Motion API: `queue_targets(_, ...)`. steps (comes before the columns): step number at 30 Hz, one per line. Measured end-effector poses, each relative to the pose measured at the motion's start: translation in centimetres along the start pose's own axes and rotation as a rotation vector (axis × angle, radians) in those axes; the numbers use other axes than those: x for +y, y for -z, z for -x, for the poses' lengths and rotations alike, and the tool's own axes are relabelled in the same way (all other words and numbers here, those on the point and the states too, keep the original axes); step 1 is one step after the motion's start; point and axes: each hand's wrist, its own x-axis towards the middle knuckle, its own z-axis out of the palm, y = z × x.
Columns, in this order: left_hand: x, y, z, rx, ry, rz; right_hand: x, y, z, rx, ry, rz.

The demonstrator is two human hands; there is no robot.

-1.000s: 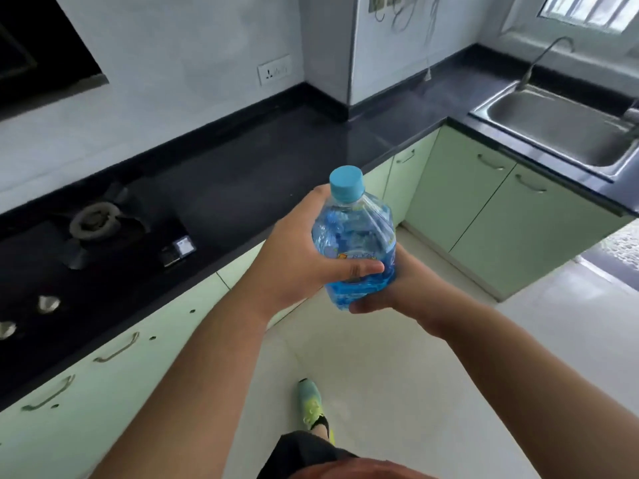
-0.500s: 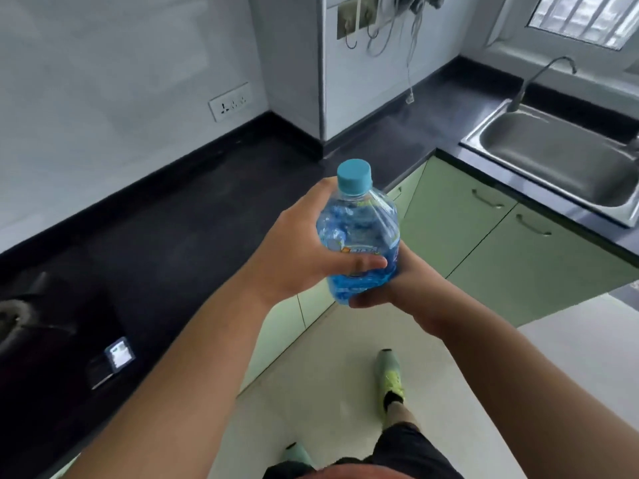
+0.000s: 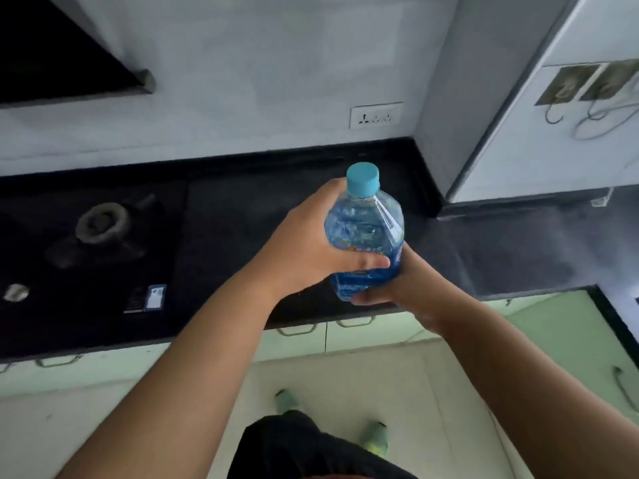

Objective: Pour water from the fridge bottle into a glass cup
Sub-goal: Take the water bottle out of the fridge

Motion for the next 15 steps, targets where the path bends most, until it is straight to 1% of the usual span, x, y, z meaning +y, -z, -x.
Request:
queue_targets(3,-2.0,1.8,-1.9,0.066,0.061,-0.03,-1.0,-0.7,-4.4,-0.064,0.03,0.047)
queue_targets(5,-3.5,2.9,-3.3,0.083,0.084,-0.046,-1.3,-1.1,-7.4,-0.067,0.048,0.074)
queue_targets(10,-7.4,4.3,-7.5,0.058,0.115,-0.129,-1.2,-1.8,-12.6,0.044,0.005,0.126)
queue_targets(15,-11.0,3.7,-12.3,0.013,0.135,-0.252,0.0,-1.2,-17.6,0.133,-0.027,0.197)
